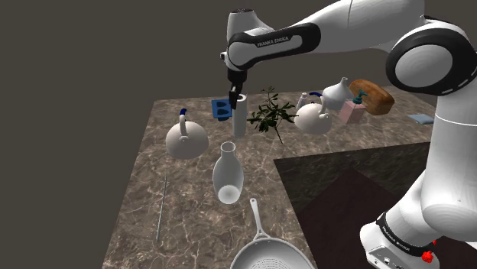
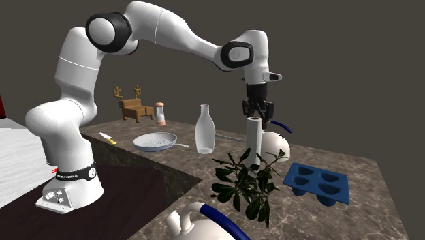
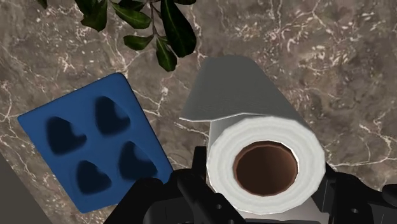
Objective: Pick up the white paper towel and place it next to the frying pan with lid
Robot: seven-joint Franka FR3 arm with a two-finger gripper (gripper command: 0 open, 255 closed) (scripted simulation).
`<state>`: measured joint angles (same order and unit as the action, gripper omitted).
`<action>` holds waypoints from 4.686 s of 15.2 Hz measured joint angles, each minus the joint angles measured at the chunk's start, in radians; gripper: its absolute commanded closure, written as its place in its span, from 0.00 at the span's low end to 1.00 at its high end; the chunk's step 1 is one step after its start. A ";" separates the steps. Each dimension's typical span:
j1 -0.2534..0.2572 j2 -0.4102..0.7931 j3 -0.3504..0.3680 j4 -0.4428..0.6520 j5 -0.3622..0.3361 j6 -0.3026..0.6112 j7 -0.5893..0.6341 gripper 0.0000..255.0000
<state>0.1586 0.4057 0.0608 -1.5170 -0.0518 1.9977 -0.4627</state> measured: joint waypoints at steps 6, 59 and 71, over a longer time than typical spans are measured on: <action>0.001 -0.010 0.001 0.066 0.002 -0.077 -0.002 1.00; 0.570 -0.132 0.362 0.003 -0.138 -0.210 0.940 1.00; 0.577 -0.107 0.361 -0.110 -0.156 -0.077 0.975 1.00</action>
<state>0.7356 0.2988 0.4213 -1.6273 -0.2076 1.9211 0.5122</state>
